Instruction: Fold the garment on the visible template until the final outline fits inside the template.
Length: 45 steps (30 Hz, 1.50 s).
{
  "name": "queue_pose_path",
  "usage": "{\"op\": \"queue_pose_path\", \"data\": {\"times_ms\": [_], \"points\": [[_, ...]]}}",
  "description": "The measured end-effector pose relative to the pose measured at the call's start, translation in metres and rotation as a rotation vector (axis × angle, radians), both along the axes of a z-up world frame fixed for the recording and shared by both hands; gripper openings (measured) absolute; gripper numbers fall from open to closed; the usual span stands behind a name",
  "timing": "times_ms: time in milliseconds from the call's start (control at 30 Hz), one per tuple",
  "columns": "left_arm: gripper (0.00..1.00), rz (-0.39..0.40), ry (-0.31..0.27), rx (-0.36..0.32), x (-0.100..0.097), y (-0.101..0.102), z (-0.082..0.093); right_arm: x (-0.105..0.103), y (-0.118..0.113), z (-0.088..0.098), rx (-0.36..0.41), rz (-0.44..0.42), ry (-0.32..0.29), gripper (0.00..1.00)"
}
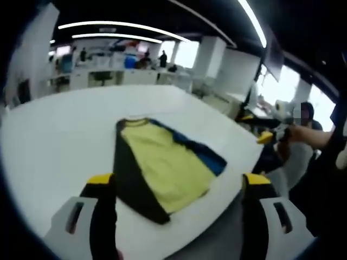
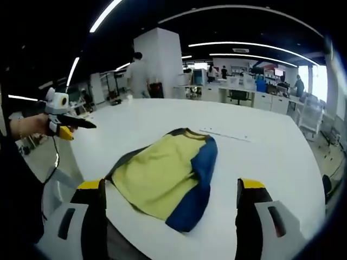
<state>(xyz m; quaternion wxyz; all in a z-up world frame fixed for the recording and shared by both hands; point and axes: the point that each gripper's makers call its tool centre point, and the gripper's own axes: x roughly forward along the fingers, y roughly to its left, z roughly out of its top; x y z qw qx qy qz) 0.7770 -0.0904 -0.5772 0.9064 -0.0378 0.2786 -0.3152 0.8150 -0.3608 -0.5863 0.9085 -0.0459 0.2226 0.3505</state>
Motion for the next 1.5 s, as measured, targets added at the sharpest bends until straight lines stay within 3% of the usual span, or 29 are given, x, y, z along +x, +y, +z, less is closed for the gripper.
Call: {"op": "queue_pose_path", "data": {"times_ms": [167,700,867,1167,1500], "points": [[0.99,0.001,0.010,0.009,-0.005,0.003,0.000,-0.008,-0.001,-0.001,-0.007,0.002,0.008,1.00],[0.99,0.008,0.039,0.008,-0.012,0.003,-0.002,-0.020,0.001,-0.006,-0.008,0.017,0.036,0.99],[0.99,0.004,0.040,0.007,-0.011,0.002,-0.001,-0.022,0.001,-0.009,-0.007,0.024,0.048,0.93],[0.99,-0.002,0.043,0.009,-0.009,0.001,-0.001,-0.019,0.000,-0.014,-0.012,0.022,0.062,0.91],[0.99,0.000,0.052,0.013,-0.008,0.002,-0.004,-0.014,-0.004,-0.033,-0.030,0.007,0.101,0.82]]}}
